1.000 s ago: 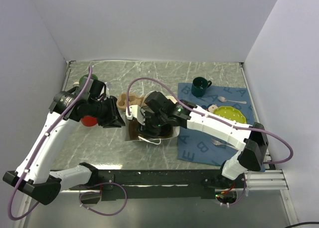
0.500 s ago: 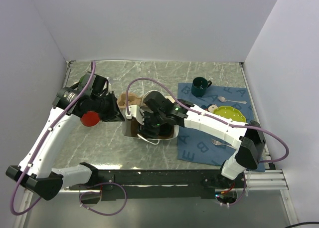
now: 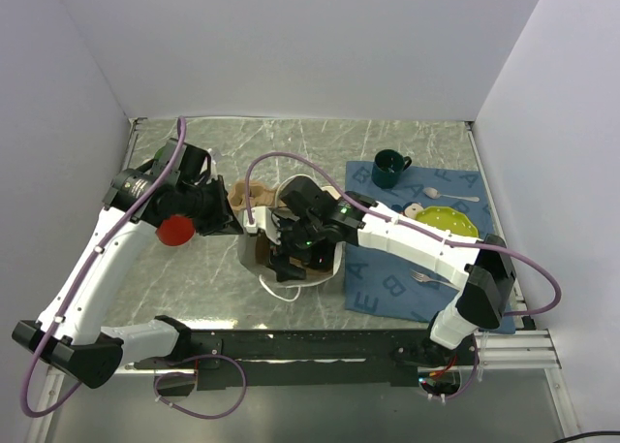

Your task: Pack the takeout coffee

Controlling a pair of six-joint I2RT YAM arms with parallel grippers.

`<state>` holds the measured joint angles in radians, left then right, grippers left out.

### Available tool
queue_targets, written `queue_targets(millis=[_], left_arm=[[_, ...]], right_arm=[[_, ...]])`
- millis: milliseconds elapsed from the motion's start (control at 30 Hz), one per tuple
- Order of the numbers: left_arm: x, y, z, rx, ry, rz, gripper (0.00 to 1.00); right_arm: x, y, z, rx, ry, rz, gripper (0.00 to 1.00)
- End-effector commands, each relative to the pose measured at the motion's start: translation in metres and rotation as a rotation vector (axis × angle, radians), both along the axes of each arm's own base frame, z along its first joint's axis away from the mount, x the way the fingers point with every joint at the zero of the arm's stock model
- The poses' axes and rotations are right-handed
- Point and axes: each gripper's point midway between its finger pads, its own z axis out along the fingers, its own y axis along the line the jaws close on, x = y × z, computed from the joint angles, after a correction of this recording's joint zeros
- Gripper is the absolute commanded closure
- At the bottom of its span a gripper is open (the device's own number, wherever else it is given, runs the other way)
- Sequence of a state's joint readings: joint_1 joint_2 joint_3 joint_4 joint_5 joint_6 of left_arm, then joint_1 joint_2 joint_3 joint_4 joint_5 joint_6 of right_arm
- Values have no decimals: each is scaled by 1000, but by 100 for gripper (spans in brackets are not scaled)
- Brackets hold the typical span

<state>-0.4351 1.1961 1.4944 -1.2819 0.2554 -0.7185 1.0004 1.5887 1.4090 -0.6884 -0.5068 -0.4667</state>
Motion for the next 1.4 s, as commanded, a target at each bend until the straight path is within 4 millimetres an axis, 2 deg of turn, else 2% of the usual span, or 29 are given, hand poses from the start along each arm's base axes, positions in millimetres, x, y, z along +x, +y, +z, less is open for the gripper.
queue_targets(millis=[0,133,333,433,600,767,1067,1200,1367], left_arm=[[5,-2,4,-13,-8,1,99],[3,0,5,-9,-3,3,99],[-7,3,6,-5,21,4,99],[-12,4,7,-2,37,0,99],[-16,3,15,-24,34,-3,99],[-20,2,15,-38,48,2,99],[-27,6,1,-21,83,11,99],[-26,5,7,-35,74,19,99],[-25,4,7,-33,75,22,99]], right_arm=[[-12,4,32,71,32,57,15],[-14,3,36,62,53,57,17],[-11,4,47,85,28,38,37],[-10,4,53,92,24,38,43],[-12,9,64,120,32,44,46],[-13,14,72,147,48,41,48],[4,19,76,171,31,-57,52],[9,20,89,212,38,-82,54],[13,18,92,227,58,-105,55]])
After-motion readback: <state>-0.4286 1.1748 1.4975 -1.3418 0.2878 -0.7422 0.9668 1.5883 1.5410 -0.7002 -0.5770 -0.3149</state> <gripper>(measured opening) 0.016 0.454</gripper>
